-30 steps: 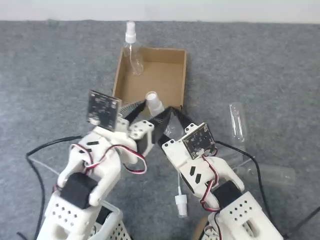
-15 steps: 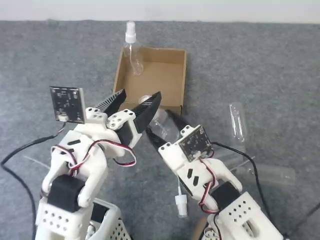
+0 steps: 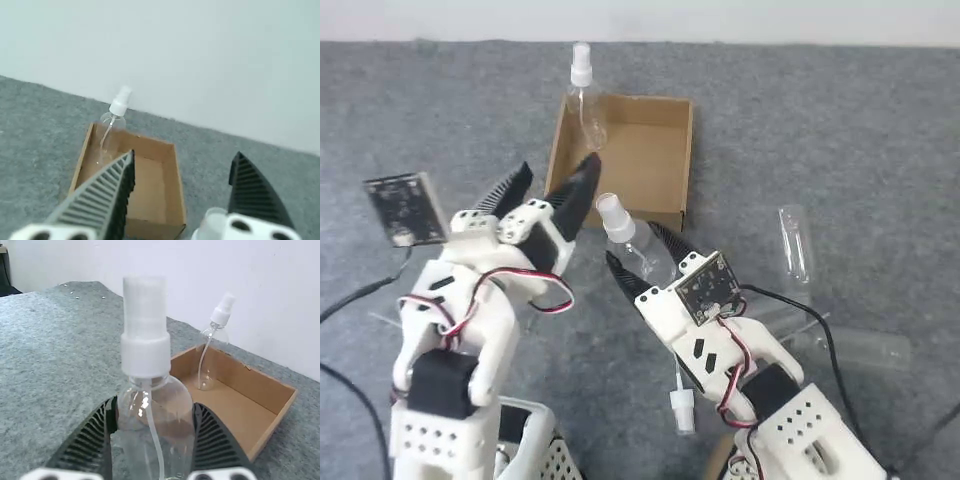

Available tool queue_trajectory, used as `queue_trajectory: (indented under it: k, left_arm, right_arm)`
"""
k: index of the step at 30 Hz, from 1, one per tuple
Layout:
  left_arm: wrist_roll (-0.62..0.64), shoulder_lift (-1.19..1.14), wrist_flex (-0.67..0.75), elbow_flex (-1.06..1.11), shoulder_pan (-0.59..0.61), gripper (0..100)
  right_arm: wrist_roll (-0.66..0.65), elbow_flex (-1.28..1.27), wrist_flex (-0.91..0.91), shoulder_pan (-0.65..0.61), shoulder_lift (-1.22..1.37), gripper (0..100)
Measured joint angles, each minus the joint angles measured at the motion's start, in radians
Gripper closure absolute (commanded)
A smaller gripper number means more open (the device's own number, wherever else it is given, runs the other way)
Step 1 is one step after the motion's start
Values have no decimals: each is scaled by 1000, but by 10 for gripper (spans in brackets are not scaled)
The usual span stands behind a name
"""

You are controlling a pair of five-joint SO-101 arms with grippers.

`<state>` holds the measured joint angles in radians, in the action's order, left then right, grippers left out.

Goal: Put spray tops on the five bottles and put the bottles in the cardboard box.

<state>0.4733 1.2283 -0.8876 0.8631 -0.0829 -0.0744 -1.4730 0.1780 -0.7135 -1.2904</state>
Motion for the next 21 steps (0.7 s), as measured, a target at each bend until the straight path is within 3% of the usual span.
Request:
queue_trajectory:
  k: [21]
  left_arm:
    - [-89,14,26,167,-75,718]
  right_arm:
    - [-2,-6,2,3,3,991]
